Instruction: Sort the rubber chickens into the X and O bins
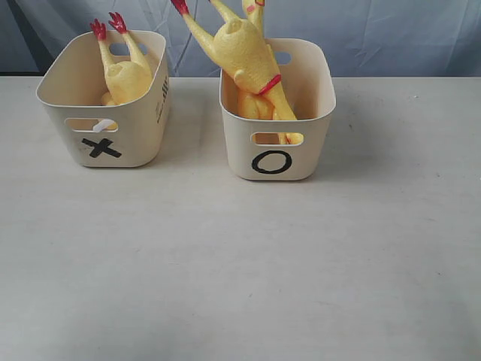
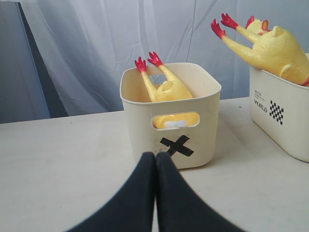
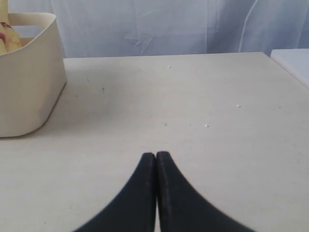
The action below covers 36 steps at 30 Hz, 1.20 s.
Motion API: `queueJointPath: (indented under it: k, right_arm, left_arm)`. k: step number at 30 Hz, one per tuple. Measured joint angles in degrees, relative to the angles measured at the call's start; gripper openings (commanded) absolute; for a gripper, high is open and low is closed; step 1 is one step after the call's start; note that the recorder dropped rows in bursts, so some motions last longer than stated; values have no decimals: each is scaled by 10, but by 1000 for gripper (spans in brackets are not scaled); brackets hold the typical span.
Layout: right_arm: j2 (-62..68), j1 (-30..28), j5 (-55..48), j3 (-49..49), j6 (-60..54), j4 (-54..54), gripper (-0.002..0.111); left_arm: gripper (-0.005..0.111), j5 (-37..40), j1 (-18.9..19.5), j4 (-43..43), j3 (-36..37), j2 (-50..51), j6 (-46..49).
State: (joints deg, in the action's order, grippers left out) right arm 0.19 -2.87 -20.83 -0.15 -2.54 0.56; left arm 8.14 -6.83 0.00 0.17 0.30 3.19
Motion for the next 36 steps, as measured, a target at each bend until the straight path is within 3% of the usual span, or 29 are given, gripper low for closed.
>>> queueJointPath:
  k: [8, 36]
  right_arm:
    - [0, 33, 0, 0, 0, 0, -1]
    - [0, 34, 0, 0, 0, 0, -1]
  left_arm:
    - [0, 0, 0, 0, 0, 0, 0]
    - [0, 0, 0, 0, 0, 0, 0]
